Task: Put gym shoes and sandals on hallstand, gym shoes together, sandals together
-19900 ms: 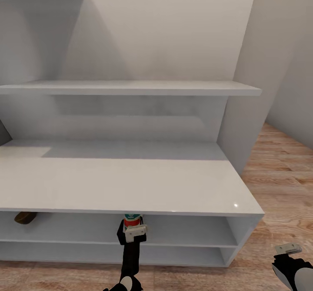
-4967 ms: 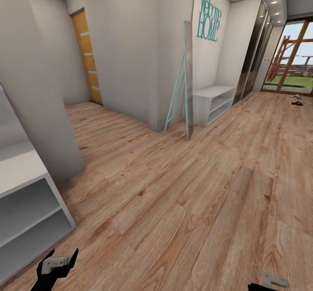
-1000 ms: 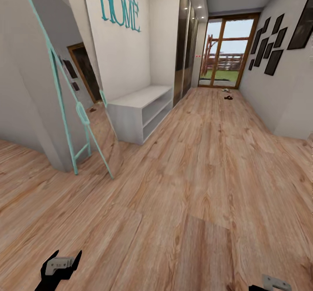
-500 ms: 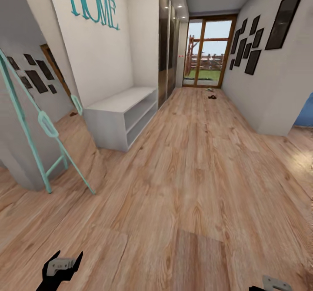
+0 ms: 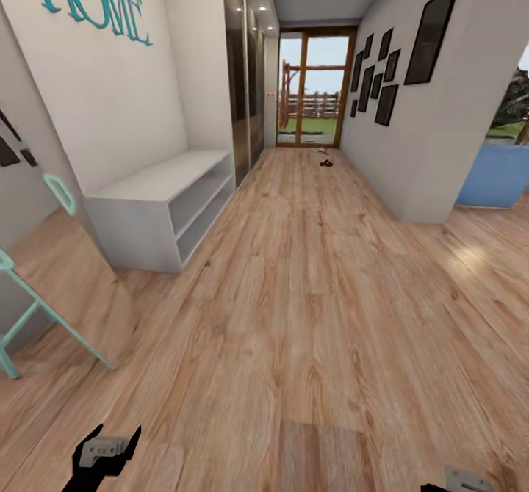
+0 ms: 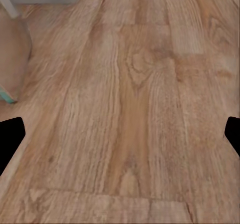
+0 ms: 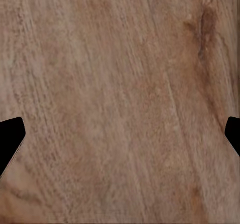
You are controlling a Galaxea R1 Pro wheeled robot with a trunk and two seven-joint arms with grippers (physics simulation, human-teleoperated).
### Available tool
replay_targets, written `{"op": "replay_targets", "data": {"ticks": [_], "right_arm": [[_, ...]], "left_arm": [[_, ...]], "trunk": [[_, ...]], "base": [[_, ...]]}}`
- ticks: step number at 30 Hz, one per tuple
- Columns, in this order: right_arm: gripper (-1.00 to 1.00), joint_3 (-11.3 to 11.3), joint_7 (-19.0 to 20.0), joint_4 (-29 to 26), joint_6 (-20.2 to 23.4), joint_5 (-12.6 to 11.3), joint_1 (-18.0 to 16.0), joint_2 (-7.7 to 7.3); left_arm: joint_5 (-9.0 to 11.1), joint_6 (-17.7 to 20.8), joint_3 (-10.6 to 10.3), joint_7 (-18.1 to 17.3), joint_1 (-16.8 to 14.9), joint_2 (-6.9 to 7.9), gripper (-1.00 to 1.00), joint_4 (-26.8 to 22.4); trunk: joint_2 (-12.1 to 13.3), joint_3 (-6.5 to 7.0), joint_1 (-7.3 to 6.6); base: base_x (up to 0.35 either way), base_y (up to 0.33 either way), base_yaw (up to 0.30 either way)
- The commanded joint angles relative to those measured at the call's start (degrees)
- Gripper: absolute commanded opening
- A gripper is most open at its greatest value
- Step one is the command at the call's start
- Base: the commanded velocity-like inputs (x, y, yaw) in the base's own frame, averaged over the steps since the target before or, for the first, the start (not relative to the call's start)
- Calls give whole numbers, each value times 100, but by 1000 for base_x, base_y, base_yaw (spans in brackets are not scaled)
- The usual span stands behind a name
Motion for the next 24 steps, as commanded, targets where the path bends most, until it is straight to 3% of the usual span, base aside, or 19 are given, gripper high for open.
{"op": "replay_targets", "data": {"ticks": [1,9,24], "right_arm": [[100,1,0,0,0,0,0,0],[100,0,0,0,0,0,0,0],[100,4,2,0,0,0,0,3]], "left_arm": [[0,2,-1,0,0,0,100,0],[0,3,-4,0,0,0,100,0],[0,1,-2,0,0,0,100,0]], "trunk": [[0,0,0],[0,0,0],[0,-29,0]], "base": [[344,0,-252],[345,0,-173],[346,0,-30]]}}
